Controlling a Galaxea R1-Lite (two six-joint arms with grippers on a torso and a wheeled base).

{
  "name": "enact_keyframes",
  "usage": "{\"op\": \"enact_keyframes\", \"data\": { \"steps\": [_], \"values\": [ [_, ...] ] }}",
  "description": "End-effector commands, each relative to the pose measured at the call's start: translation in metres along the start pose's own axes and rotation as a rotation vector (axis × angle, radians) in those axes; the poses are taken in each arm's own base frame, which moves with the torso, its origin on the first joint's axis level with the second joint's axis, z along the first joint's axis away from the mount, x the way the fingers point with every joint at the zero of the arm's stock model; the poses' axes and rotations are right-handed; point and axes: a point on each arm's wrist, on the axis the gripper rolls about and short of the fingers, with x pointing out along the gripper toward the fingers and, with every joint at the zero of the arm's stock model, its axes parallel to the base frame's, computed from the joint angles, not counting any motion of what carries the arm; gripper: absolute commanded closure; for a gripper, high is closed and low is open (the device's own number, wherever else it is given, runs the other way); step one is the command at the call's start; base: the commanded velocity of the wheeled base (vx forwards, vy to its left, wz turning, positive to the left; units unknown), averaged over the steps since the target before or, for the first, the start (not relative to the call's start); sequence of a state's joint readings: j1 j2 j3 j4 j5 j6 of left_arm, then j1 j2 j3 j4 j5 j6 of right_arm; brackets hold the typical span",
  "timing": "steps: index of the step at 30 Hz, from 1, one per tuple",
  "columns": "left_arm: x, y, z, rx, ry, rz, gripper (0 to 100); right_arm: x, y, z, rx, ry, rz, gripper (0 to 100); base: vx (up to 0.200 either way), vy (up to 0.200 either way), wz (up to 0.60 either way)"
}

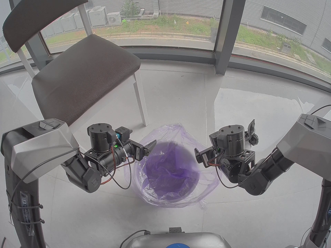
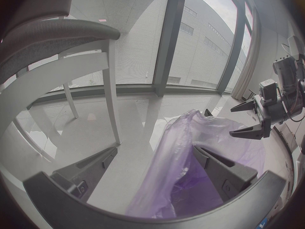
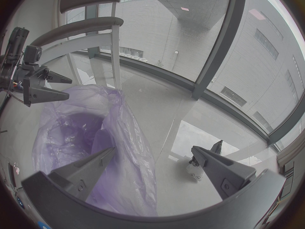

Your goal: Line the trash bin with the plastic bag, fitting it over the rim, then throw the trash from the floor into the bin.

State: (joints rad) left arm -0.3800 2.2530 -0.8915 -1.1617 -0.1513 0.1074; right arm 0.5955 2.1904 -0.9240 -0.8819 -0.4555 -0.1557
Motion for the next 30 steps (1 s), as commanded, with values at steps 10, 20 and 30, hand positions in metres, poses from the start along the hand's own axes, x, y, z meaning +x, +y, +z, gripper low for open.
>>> {"op": "enact_keyframes", "data": {
  "steps": [10,20,30],
  "values": [
    [0.022,0.033,-0.004,-0.016,0.019,0.07,0,0.026,-0.001,-0.004,0.009,0.005,-0.028,0,0.0,0.0,0.0],
    [0.034,0.036,-0.009,-0.019,0.031,0.07,0,0.042,0.004,-0.007,0.012,0.001,-0.035,0,0.0,0.0,0.0],
    [0.046,0.044,-0.021,-0.028,0.063,0.081,0,0.06,0.001,-0.01,0.012,-0.001,-0.058,0,0.0,0.0,0.0]
  ]
}}
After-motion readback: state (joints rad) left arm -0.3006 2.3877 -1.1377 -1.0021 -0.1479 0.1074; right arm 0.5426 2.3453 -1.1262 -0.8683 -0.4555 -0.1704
